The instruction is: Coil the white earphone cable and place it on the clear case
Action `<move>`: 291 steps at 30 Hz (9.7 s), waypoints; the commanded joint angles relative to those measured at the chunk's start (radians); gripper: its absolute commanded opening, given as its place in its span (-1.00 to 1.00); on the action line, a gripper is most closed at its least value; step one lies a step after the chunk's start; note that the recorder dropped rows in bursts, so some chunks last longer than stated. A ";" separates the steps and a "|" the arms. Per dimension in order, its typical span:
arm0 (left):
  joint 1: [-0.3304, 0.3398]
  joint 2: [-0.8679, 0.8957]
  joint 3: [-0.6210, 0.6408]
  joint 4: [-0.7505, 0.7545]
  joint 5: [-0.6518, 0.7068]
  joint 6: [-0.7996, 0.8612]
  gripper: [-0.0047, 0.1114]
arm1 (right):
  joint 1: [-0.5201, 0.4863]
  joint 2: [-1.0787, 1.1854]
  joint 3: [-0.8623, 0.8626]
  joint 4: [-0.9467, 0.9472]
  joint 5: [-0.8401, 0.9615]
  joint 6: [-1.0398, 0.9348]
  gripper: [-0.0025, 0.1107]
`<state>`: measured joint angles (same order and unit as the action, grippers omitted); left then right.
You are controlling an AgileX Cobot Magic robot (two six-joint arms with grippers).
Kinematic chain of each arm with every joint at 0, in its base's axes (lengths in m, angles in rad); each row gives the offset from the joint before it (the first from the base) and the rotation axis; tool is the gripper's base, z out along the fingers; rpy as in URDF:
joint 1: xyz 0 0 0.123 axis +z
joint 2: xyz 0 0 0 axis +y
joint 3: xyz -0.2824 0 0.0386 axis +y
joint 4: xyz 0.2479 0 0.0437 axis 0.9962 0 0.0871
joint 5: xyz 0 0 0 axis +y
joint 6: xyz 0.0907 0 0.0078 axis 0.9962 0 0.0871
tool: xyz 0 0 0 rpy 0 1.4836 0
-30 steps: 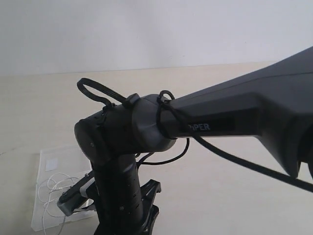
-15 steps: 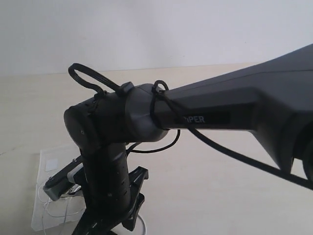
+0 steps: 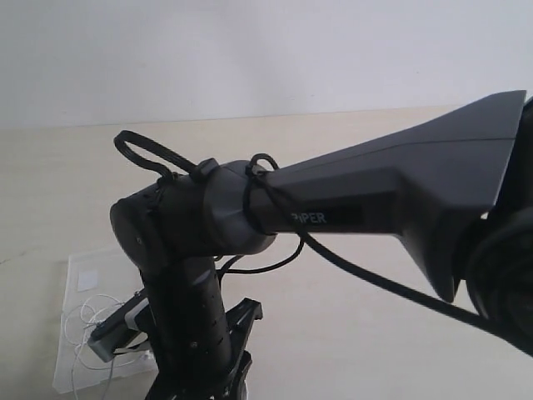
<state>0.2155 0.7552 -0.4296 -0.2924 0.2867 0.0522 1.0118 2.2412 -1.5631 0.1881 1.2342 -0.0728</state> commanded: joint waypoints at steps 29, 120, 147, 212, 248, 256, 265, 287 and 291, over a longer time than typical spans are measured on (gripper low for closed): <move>-0.008 0.003 0.002 -0.004 -0.005 0.001 -0.92 | 0.000 0.088 -0.554 -0.072 -0.178 -0.036 -0.96; -0.006 -0.001 0.002 0.071 -0.088 0.023 -0.92 | -0.128 -1.159 0.548 -0.606 -0.537 0.302 -0.96; -0.006 -0.001 0.002 0.071 -0.088 0.023 -0.92 | -0.771 -2.170 1.450 -0.560 -1.118 0.571 -0.96; -0.006 -0.001 0.002 0.070 -0.086 0.023 -0.92 | -0.840 -2.241 1.563 -0.153 -0.952 0.073 -0.96; -0.006 -0.131 0.002 0.077 -0.082 0.099 -0.92 | -0.883 -2.241 1.563 -0.160 -0.952 0.073 -0.96; -0.006 -0.486 0.002 0.084 -0.040 0.104 -0.92 | -0.883 -2.241 1.563 -0.160 -0.952 0.073 -0.96; -0.006 -0.608 0.028 0.096 0.125 0.104 -0.92 | -0.883 -2.241 1.563 -0.160 -0.952 0.073 -0.96; -0.004 -0.755 0.430 0.125 0.028 -0.007 -0.92 | -0.883 -2.241 1.563 -0.160 -0.952 0.073 -0.96; -0.004 -0.755 0.430 0.120 0.054 -0.034 -0.92 | -0.883 -2.241 1.563 -0.160 -0.952 0.073 -0.96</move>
<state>0.2155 0.0069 -0.0030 -0.1761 0.3195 0.0434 0.1323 0.0064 -0.0051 0.0322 0.2826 0.0082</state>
